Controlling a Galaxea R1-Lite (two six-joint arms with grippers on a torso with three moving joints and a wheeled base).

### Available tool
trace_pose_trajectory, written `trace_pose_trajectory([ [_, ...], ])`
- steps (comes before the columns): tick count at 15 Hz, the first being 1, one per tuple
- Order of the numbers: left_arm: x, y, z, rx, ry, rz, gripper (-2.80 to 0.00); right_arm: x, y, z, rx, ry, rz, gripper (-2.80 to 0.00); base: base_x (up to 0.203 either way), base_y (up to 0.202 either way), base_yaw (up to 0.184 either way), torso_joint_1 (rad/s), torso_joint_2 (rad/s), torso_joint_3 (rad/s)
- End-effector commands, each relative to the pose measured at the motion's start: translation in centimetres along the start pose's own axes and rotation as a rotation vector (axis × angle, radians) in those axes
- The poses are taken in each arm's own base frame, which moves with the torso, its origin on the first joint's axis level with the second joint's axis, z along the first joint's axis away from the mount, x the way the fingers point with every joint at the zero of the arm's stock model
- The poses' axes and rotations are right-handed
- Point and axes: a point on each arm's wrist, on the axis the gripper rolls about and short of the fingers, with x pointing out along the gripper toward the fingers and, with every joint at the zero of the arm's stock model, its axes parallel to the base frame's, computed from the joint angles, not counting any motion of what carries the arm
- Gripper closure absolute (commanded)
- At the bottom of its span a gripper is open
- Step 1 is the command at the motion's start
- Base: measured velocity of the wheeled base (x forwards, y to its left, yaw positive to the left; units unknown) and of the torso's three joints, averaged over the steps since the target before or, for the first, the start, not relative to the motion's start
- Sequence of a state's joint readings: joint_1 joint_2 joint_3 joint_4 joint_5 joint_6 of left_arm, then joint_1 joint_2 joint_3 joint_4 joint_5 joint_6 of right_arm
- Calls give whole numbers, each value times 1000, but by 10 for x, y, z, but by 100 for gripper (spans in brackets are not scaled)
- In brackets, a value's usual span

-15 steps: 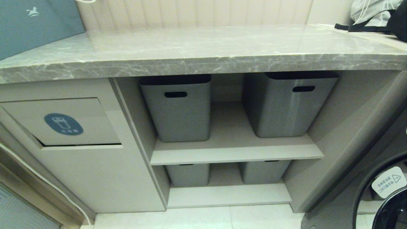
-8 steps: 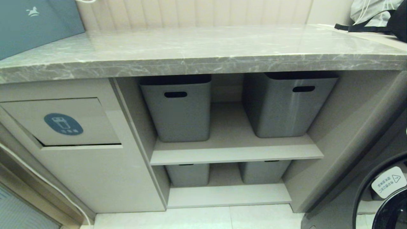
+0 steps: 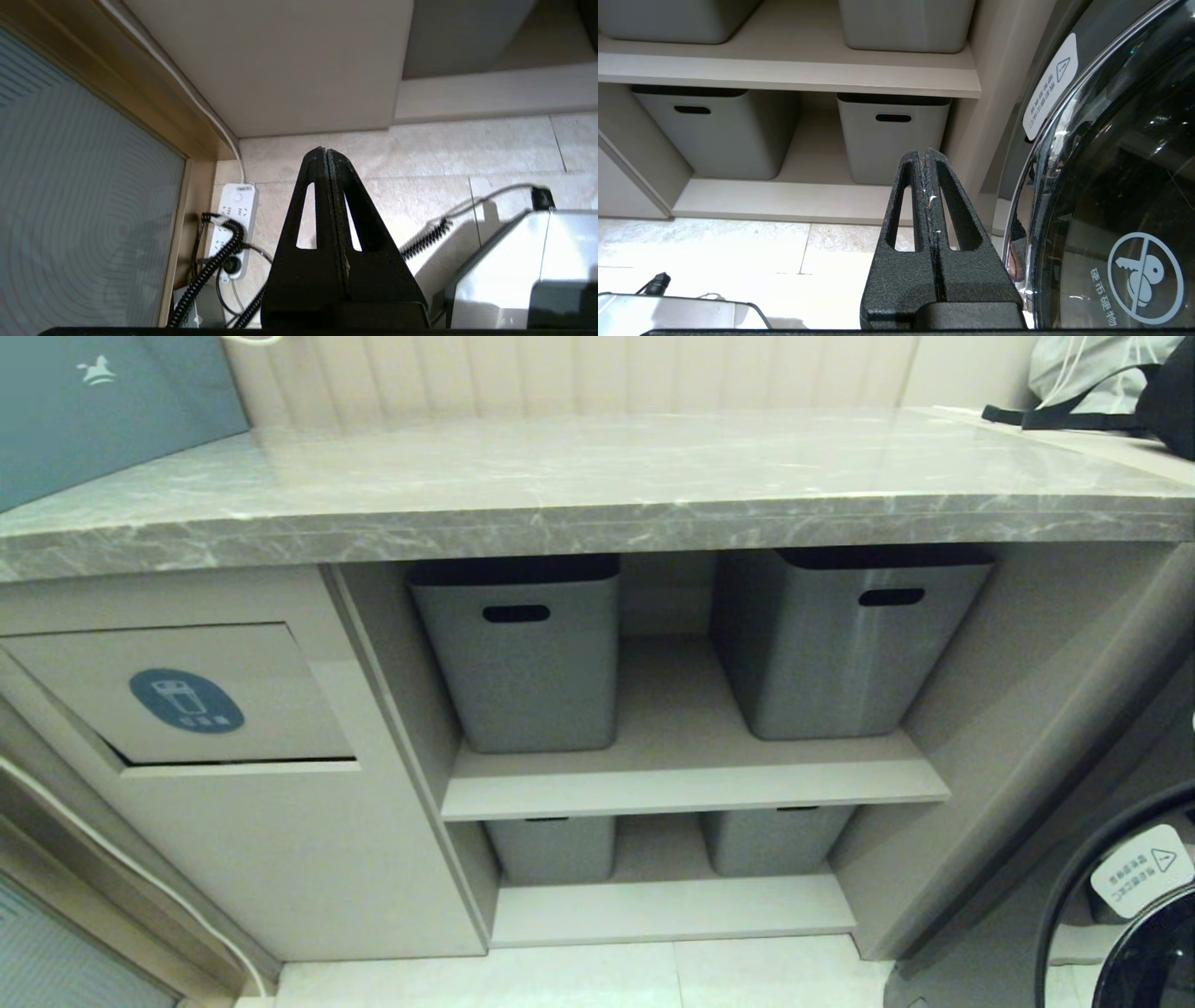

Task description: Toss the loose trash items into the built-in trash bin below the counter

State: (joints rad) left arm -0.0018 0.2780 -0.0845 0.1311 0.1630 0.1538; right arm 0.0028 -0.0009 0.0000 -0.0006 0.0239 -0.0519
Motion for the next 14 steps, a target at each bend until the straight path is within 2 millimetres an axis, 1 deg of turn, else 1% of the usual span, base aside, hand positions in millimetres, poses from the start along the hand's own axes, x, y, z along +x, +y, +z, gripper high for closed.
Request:
trace_pose_trajectory([
  [1, -5, 0, -3, -16, -59, 29, 0, 0, 0, 0, -3, -1, 1, 0, 0, 0, 0, 0, 0, 0],
  [2, -9, 0, -5, -20, -109, 13, 0, 0, 0, 0, -3, 0, 1, 0, 0, 0, 0, 0, 0, 0],
  [4, -17, -3, -13, -13, -237, -114, 0, 0, 0, 0, -3, -1, 1, 0, 0, 0, 0, 0, 0, 0],
  [5, -18, -4, -17, -8, -278, -150, 0, 0, 0, 0, -8, -2, 3, 0, 0, 0, 0, 0, 0, 0],
  [7, -16, -5, -20, -42, -267, -170, 0, 0, 0, 0, -8, 0, 2, 0, 0, 0, 0, 0, 0, 0],
  [14, -16, -5, -20, -46, -266, -171, 0, 0, 0, 0, -17, 1, 1, 0, 0, 0, 0, 0, 0, 0],
])
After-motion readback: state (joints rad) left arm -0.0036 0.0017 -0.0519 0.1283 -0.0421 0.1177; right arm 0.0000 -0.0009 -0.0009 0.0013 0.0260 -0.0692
